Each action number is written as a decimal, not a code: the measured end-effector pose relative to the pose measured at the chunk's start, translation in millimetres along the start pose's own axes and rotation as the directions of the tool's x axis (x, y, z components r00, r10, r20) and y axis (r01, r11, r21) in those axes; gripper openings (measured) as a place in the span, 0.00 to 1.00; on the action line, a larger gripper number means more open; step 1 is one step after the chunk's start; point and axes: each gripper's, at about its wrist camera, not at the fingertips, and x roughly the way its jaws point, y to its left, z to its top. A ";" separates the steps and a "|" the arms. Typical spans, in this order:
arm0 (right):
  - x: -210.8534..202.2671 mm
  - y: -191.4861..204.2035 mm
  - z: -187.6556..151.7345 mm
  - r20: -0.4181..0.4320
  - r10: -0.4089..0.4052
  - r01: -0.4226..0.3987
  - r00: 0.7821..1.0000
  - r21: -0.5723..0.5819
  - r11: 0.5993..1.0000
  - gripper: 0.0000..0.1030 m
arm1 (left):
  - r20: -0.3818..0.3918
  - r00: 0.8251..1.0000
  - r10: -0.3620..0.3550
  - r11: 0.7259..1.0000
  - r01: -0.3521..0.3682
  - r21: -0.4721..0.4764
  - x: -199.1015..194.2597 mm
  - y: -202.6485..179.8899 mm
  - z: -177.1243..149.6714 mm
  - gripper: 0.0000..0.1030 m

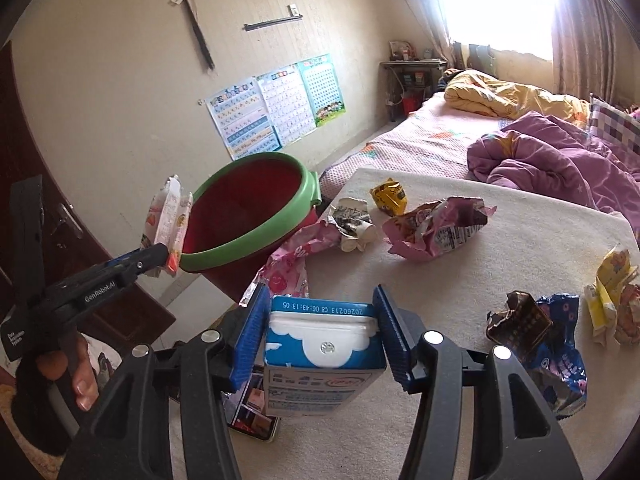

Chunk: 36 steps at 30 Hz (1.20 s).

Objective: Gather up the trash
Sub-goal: 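Carry the packet and milk carton over the red bucket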

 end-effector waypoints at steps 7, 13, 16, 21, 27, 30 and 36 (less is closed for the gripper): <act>-9.8 6.0 4.2 0.054 -0.055 0.054 0.997 0.032 0.998 0.50 | 0.000 0.999 -0.046 0.998 0.046 0.037 9.5 7.2 9.8 0.27; -3.7 17.7 7.5 0.060 -0.075 0.072 0.995 0.044 0.996 0.50 | -0.005 0.997 -0.075 0.993 0.075 0.093 12.2 9.5 12.9 0.28; 2.5 26.5 11.5 0.066 -0.074 0.071 0.995 0.038 0.997 0.50 | -0.013 0.997 -0.079 0.992 0.080 0.100 14.4 17.2 14.7 0.28; 12.9 44.9 22.7 0.081 -0.065 0.064 0.995 0.019 0.998 0.50 | -0.025 0.997 -0.079 0.992 0.081 0.102 17.9 35.7 18.7 0.28; 24.5 64.5 43.6 0.110 -0.056 0.057 0.992 -0.004 0.998 0.50 | -0.017 0.997 -0.077 0.992 0.078 0.098 23.1 56.9 29.5 0.28; 28.3 72.0 54.0 0.130 -0.049 0.051 0.990 -0.008 0.999 0.50 | -0.019 0.997 -0.080 0.991 0.081 0.107 26.9 62.3 33.9 0.28; 39.9 91.8 71.2 0.151 -0.032 0.038 0.988 -0.035 0.999 0.50 | -0.030 0.996 -0.084 0.988 0.087 0.127 35.4 68.2 38.4 0.28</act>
